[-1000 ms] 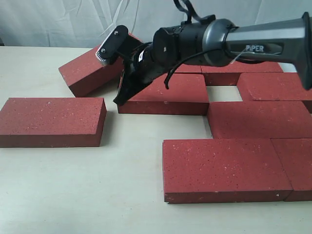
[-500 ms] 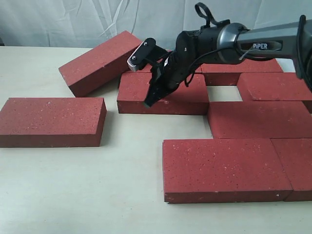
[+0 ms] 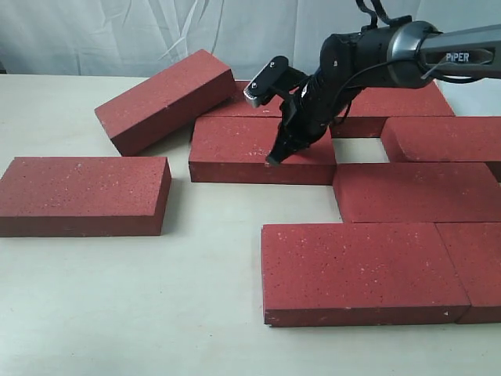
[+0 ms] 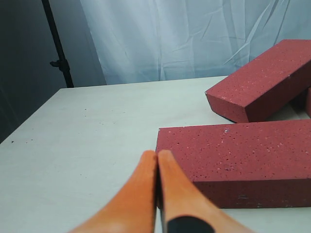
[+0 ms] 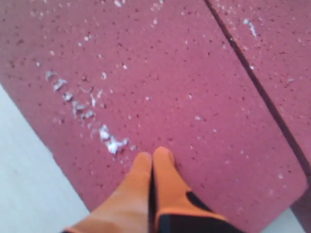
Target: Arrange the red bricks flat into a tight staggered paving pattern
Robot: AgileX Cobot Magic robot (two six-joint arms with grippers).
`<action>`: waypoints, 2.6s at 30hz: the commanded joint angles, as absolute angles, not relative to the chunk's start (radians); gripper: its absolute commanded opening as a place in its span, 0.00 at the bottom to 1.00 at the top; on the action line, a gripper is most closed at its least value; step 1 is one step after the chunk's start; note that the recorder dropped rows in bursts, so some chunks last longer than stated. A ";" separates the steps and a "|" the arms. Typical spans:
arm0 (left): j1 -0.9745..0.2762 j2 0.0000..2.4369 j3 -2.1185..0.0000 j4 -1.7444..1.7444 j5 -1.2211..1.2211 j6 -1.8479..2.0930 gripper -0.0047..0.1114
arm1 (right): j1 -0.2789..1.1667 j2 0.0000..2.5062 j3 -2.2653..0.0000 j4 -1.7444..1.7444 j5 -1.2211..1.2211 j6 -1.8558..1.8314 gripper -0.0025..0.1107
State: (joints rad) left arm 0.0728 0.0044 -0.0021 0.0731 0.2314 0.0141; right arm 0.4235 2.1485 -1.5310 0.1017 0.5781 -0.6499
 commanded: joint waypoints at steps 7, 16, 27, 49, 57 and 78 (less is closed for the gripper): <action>0.077 0.000 0.000 0.067 0.225 0.010 0.04 | 0.651 2.134 -1.673 0.384 0.586 -0.854 0.01; 0.077 0.000 0.000 0.067 0.225 0.010 0.04 | 0.691 2.463 -2.200 0.179 0.845 -0.654 0.01; 0.077 0.000 0.000 0.067 0.225 0.010 0.04 | 0.691 2.523 -2.200 -0.042 0.923 -0.624 0.01; 0.077 0.000 0.000 0.067 0.225 0.010 0.04 | 0.621 2.522 -2.197 -0.162 1.002 -0.516 0.01; 0.077 0.000 0.000 0.067 0.225 0.010 0.04 | 0.619 2.520 -2.197 -0.136 0.997 -0.526 0.01; 0.077 0.000 0.000 0.067 0.225 0.010 0.04 | 0.619 2.468 -2.199 0.041 0.869 -0.520 0.47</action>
State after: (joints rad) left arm 0.0728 0.0044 -0.0021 0.0731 0.2314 0.0141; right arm 0.6456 2.4912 -2.2054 0.1070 0.8910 -0.5316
